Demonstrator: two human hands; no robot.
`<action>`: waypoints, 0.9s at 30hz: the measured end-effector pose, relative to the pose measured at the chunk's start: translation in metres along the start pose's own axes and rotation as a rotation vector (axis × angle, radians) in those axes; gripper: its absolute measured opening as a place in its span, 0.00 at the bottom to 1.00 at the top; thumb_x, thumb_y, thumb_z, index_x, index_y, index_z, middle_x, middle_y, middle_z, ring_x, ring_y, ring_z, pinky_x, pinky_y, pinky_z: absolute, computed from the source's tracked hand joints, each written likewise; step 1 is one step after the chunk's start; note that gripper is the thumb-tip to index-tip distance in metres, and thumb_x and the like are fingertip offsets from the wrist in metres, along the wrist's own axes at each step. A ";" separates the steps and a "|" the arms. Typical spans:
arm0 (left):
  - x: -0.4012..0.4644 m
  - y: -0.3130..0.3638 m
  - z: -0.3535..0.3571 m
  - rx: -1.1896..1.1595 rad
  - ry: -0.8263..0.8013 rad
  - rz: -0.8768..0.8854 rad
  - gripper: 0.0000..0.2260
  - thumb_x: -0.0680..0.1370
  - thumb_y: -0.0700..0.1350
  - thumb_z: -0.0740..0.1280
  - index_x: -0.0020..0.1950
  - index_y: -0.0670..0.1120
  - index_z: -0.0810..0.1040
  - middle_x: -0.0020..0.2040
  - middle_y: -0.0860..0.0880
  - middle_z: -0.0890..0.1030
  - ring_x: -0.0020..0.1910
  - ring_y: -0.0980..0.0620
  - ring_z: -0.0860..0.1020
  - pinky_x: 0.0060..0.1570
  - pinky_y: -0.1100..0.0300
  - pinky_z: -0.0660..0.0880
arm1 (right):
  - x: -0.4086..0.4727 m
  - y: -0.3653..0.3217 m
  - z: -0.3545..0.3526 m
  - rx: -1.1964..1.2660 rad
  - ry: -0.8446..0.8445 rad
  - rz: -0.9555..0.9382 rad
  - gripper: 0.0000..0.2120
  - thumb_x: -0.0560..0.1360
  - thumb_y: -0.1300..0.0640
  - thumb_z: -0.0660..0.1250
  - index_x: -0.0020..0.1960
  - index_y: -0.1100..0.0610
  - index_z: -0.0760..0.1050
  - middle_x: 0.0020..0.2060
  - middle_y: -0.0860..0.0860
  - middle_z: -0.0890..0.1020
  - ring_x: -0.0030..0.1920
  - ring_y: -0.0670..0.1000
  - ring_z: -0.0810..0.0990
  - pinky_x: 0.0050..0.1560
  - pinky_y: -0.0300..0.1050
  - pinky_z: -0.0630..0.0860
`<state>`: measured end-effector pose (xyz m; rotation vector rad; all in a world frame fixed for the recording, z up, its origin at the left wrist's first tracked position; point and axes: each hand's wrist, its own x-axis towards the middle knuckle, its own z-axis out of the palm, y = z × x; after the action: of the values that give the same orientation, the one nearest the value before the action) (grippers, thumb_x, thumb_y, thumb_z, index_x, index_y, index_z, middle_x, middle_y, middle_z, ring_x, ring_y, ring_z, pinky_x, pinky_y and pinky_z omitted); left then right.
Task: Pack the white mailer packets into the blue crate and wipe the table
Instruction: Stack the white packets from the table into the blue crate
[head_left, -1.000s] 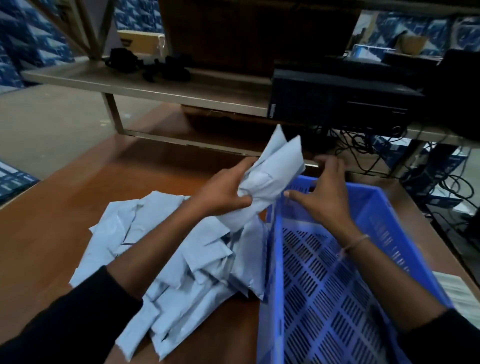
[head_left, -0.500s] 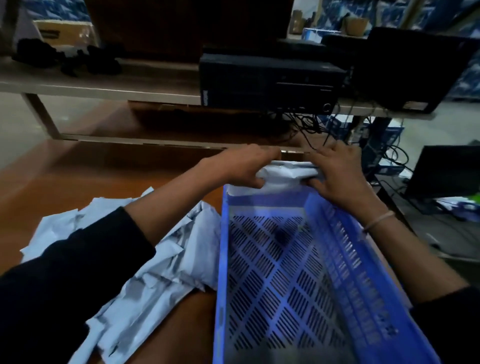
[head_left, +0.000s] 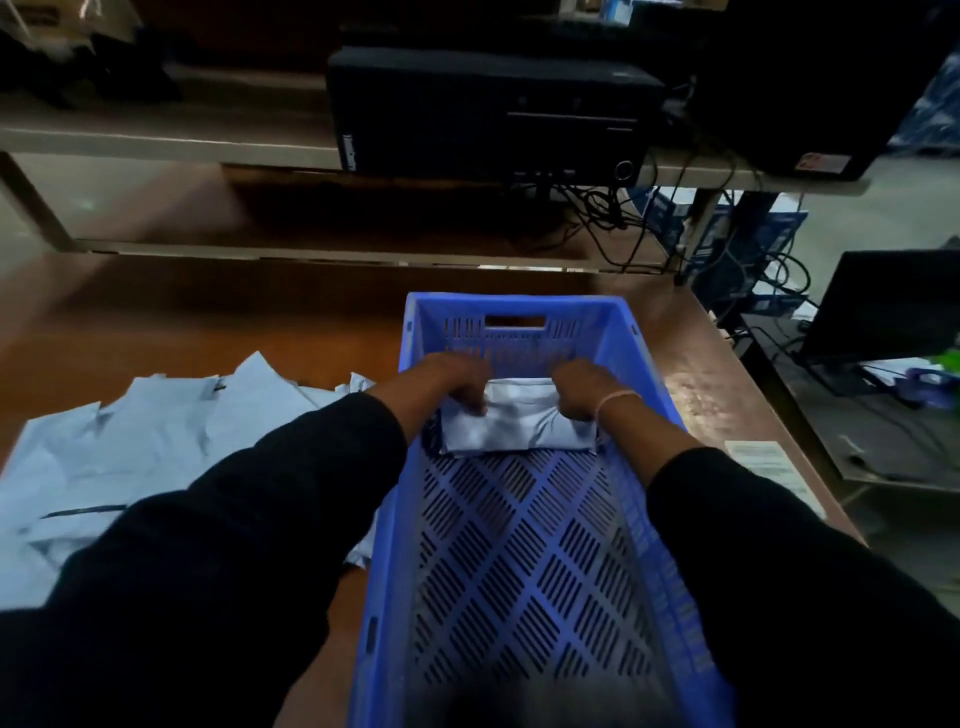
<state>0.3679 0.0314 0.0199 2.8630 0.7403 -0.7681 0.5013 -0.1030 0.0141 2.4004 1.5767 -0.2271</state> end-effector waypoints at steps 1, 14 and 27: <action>0.003 0.000 0.004 0.004 0.009 -0.023 0.25 0.80 0.54 0.70 0.71 0.39 0.74 0.70 0.41 0.77 0.66 0.40 0.77 0.64 0.48 0.76 | 0.003 -0.001 0.005 -0.015 0.040 0.025 0.17 0.77 0.60 0.64 0.65 0.60 0.74 0.63 0.59 0.78 0.63 0.61 0.78 0.59 0.54 0.77; -0.005 0.018 0.023 0.179 -0.173 0.066 0.46 0.77 0.64 0.69 0.84 0.48 0.47 0.84 0.45 0.55 0.80 0.41 0.61 0.75 0.45 0.64 | -0.003 0.008 0.048 -0.070 -0.060 -0.055 0.32 0.75 0.54 0.69 0.76 0.55 0.61 0.73 0.59 0.62 0.70 0.64 0.66 0.65 0.57 0.71; -0.002 0.038 0.037 0.231 -0.286 -0.047 0.52 0.78 0.67 0.66 0.82 0.49 0.31 0.83 0.38 0.41 0.81 0.37 0.57 0.74 0.42 0.63 | 0.017 0.010 0.084 0.126 0.015 0.030 0.33 0.79 0.62 0.59 0.81 0.51 0.50 0.77 0.60 0.57 0.76 0.64 0.58 0.72 0.58 0.66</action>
<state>0.3676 -0.0103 -0.0126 2.8426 0.7228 -1.3153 0.5184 -0.1171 -0.0691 2.5243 1.5757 -0.3124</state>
